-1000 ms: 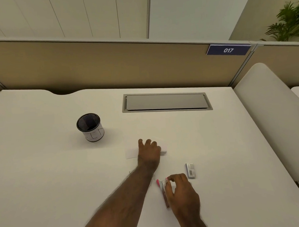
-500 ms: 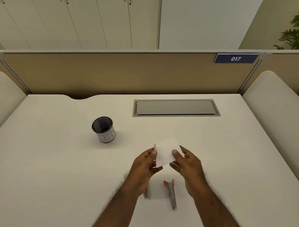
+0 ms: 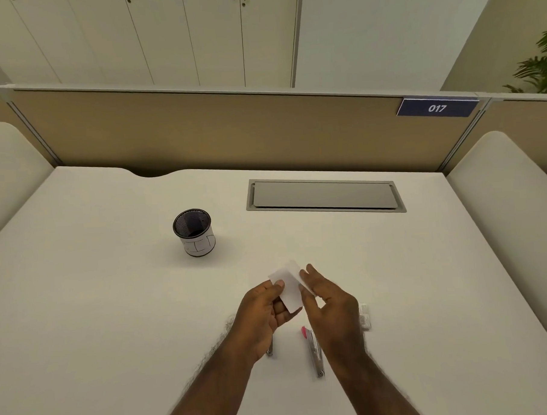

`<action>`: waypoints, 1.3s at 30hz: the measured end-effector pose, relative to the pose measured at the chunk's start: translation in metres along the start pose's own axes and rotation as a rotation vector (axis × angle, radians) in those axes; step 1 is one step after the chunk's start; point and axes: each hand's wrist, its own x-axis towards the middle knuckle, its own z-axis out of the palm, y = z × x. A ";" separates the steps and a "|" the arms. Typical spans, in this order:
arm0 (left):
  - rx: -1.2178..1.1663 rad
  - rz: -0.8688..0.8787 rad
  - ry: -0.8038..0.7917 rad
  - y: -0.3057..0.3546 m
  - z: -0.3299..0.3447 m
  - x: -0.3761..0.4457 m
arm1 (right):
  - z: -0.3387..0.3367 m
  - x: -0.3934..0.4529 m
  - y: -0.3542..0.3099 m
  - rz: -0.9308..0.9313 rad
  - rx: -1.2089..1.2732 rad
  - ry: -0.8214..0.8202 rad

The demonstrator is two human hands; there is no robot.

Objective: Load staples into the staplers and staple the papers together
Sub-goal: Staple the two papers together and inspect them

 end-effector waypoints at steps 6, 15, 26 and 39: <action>-0.068 -0.048 -0.025 0.000 -0.003 0.000 | 0.002 -0.012 -0.001 -0.145 -0.203 -0.154; 0.115 0.027 0.052 -0.001 -0.002 -0.004 | 0.004 -0.022 -0.003 -0.247 -0.326 -0.175; 0.160 0.045 0.019 -0.001 -0.001 -0.010 | -0.014 -0.001 -0.012 0.232 0.066 -0.030; 0.244 0.065 -0.054 -0.005 0.002 -0.014 | -0.025 0.008 -0.010 0.425 0.234 -0.172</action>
